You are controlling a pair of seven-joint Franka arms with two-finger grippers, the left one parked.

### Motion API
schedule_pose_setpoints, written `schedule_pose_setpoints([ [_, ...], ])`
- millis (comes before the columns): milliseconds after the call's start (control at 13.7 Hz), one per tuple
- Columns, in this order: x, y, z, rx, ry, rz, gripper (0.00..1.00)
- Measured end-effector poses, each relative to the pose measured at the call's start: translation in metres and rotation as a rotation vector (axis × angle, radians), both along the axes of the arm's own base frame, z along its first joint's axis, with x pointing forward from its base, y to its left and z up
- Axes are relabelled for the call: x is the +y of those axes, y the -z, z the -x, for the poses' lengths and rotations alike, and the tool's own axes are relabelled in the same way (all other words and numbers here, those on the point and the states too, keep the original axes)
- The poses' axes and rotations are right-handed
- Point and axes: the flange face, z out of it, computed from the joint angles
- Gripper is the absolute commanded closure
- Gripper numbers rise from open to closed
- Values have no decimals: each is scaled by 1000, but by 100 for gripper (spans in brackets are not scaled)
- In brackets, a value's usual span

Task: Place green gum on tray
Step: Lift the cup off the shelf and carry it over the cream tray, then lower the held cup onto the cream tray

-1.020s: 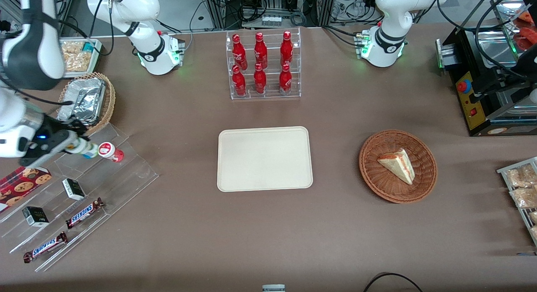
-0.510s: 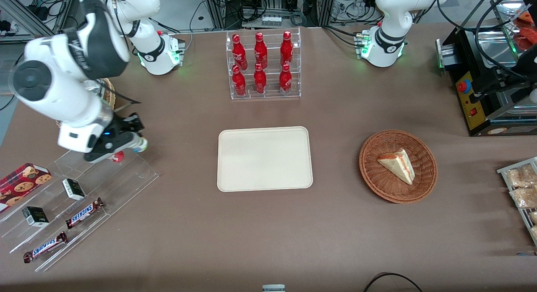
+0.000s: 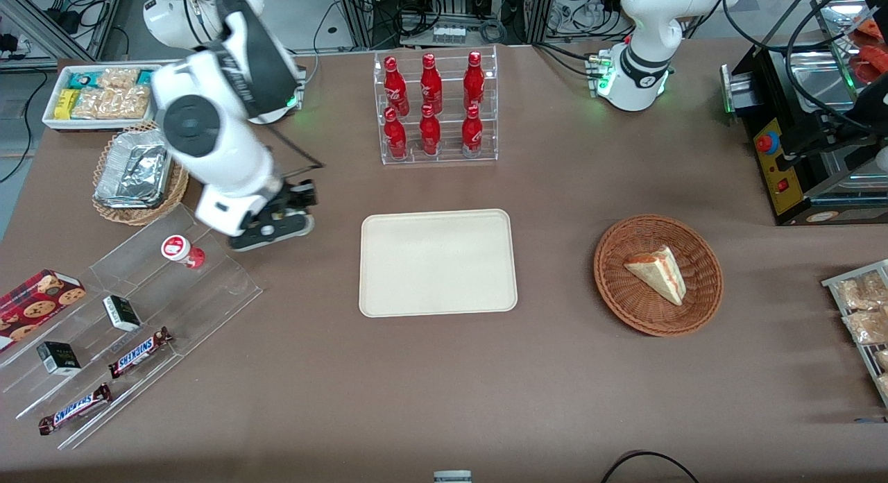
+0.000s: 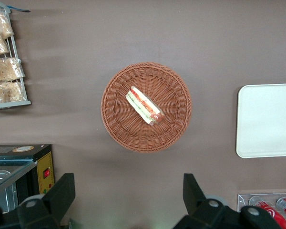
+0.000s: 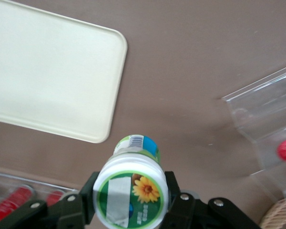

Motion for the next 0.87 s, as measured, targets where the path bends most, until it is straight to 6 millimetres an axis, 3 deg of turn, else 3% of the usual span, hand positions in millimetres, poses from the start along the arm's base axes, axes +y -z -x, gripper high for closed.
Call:
schedule_pose_setpoints([
  [219, 58, 18, 2, 12, 90, -2, 100],
  [510, 122, 54, -5, 14, 206, -34, 100],
  [874, 175, 109, -5, -31, 265, -96, 100],
])
